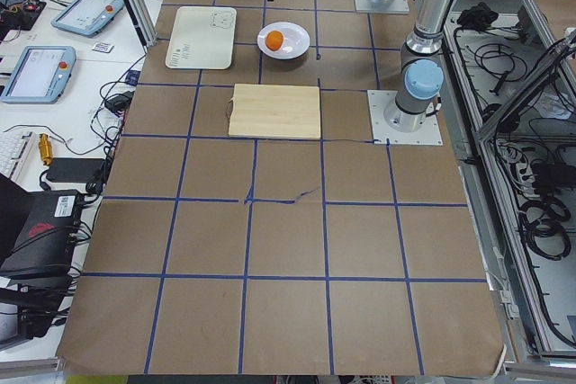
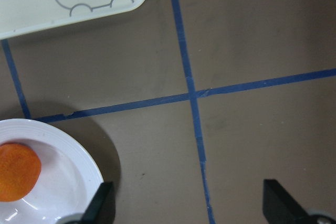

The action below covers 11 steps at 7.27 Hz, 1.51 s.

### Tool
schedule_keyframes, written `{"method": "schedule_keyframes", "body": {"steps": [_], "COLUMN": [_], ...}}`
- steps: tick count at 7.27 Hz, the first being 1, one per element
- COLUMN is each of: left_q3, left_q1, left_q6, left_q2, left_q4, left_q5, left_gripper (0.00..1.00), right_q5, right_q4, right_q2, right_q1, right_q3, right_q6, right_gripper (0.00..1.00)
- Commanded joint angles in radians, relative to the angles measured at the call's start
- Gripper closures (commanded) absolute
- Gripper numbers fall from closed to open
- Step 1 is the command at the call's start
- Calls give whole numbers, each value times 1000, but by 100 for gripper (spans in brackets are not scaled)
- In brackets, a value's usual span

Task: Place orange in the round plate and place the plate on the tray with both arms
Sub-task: 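Grip the plate rim with the right gripper while the left arm rests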

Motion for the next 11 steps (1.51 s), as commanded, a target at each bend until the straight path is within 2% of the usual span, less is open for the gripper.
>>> {"method": "schedule_keyframes", "body": {"steps": [1,2,4,5,6,7,8,9,11], "left_q3": [-42,-63,-70,-68,-70,-59,-59,-57,-57], "left_q1": [5,15,97,93,94,98,102,110,110], "left_q6": [40,38,45,44,44,48,48,59,120], "left_q2": [31,48,56,51,50,50,51,51,54], "left_q4": [98,171,173,177,179,168,168,165,150], "left_q5": [81,99,89,90,87,65,58,57,57], "left_gripper": [0,0,0,0,0,0,0,0,0], "right_q5": [93,144,227,292,343,351,406,475,478], "right_q4": [-224,-374,-592,-682,-765,-829,-847,-847,-847], "right_q2": [5,11,35,49,74,104,124,143,166], "right_q1": [-2,-2,1,3,3,3,7,7,10], "right_q3": [187,267,402,459,489,494,496,496,496], "right_q6": [-93,-106,-146,-178,-223,-246,-246,-248,-246], "right_gripper": [0,0,0,0,0,2,14,13,13]}}
